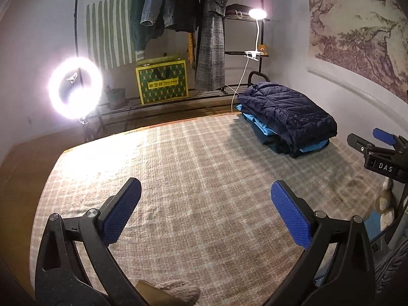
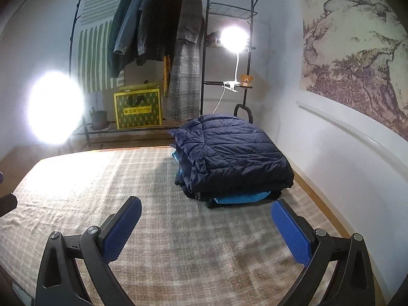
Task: Fold large clothes
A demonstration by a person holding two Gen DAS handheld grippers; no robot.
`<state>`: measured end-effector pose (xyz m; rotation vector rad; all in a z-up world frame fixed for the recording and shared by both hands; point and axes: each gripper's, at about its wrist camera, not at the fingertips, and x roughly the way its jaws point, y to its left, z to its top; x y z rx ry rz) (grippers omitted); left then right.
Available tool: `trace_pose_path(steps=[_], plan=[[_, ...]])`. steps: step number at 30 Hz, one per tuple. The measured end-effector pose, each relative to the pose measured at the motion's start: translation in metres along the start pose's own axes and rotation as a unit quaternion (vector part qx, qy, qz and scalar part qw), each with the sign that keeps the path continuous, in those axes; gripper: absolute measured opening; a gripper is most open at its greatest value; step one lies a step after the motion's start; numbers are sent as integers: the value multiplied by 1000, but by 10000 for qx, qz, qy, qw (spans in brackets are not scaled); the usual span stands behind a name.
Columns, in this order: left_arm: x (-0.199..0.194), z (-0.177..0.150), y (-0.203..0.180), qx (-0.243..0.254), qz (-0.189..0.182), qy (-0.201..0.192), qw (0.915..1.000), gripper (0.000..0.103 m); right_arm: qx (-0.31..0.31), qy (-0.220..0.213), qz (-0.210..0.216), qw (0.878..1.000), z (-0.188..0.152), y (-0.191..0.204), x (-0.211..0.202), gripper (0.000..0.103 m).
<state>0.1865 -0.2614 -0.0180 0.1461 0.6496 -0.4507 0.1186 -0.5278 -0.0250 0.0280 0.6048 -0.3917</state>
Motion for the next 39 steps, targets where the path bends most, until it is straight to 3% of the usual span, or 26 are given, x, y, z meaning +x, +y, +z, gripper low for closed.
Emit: trace_pose_path(steps=[39], plan=[[-9, 6, 2, -88, 62, -89, 9999, 103, 0, 30, -114, 9999, -5, 0, 6, 103]])
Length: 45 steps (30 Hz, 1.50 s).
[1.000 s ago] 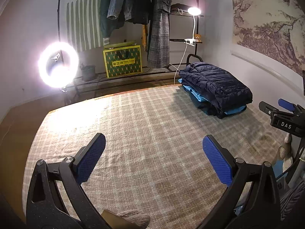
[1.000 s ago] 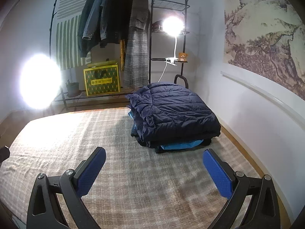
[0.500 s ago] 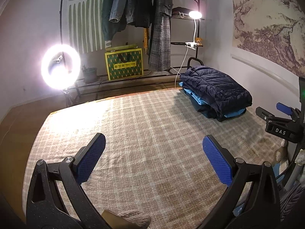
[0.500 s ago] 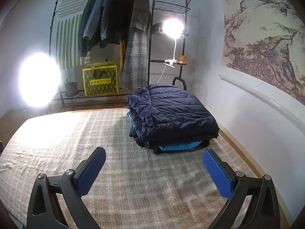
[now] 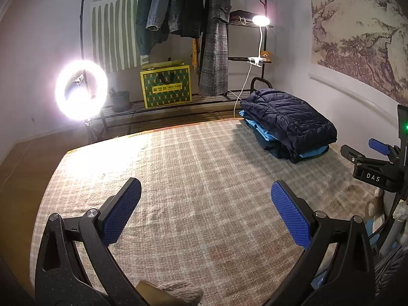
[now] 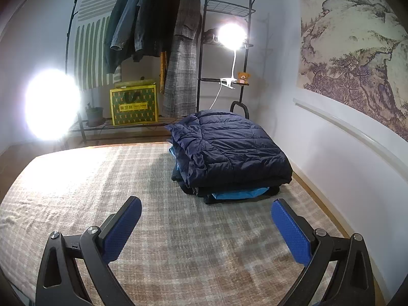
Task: Fold large clothes
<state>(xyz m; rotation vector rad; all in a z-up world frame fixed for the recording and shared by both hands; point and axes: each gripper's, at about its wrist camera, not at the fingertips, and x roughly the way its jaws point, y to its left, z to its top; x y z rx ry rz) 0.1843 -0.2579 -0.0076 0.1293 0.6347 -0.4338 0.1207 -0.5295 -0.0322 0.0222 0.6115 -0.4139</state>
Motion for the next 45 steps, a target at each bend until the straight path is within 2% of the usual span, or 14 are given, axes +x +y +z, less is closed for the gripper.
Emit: trace_pose_path(steps=[45], plan=[[-1, 1, -2, 13, 24, 5, 10000, 103, 11, 47, -15, 10000, -7, -4, 0, 103]])
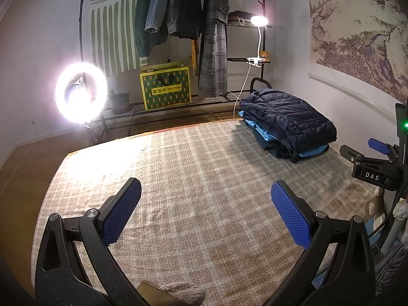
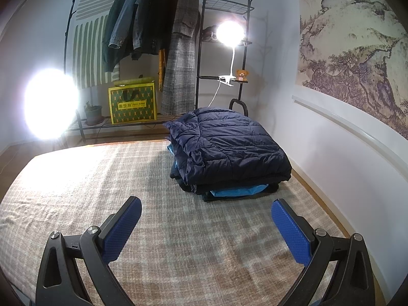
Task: Fold large clothes
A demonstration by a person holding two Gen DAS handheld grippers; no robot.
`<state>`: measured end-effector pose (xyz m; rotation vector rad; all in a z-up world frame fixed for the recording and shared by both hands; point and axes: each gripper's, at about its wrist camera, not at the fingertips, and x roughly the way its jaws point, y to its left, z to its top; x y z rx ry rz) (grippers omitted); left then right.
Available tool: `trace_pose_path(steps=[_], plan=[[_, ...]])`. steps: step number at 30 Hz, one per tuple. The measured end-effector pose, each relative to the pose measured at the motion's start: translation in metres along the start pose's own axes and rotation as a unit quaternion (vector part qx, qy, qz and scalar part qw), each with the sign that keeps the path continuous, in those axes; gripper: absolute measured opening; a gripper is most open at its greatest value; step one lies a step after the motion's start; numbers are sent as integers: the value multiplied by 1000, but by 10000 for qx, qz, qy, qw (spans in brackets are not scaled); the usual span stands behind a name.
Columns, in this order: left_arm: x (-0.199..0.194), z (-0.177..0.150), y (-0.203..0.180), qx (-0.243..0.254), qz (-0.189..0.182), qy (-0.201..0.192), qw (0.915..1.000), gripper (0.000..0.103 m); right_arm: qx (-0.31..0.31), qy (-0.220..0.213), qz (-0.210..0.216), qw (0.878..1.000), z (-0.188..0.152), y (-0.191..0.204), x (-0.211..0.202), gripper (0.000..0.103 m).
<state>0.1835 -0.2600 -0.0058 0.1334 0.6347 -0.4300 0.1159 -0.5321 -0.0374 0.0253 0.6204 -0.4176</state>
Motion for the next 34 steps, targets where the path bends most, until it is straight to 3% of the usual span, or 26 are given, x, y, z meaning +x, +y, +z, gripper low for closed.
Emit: trace_pose_path(steps=[25, 34], plan=[[18, -9, 7, -42, 59, 212, 9997, 103, -40, 32, -4, 10000, 0, 2, 1, 103], [12, -15, 7, -50, 285, 98, 9995, 103, -97, 40, -29, 9999, 0, 4, 1, 103]])
